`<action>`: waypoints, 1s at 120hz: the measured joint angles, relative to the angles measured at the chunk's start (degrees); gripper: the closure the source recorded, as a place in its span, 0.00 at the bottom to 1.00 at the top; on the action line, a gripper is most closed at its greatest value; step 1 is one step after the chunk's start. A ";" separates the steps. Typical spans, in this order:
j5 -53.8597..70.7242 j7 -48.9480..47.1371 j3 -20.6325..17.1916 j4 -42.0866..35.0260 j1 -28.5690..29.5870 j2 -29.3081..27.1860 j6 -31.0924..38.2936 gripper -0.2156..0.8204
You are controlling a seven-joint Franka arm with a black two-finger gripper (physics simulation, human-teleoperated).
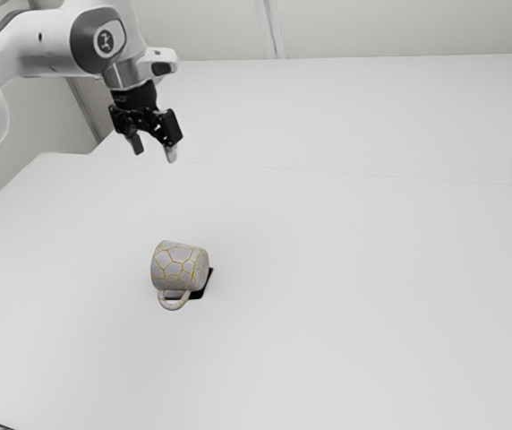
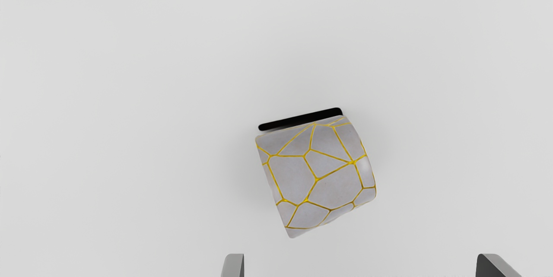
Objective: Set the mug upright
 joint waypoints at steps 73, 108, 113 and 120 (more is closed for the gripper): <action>-22.68 5.64 5.38 -20.16 3.85 -6.81 -0.17 0.23; -30.45 12.61 8.20 -20.61 4.55 -1.77 0.30 0.23; -31.02 13.47 8.28 -20.57 4.92 -1.38 0.81 0.23; -31.72 14.57 8.32 -20.59 5.66 -0.83 1.62 0.23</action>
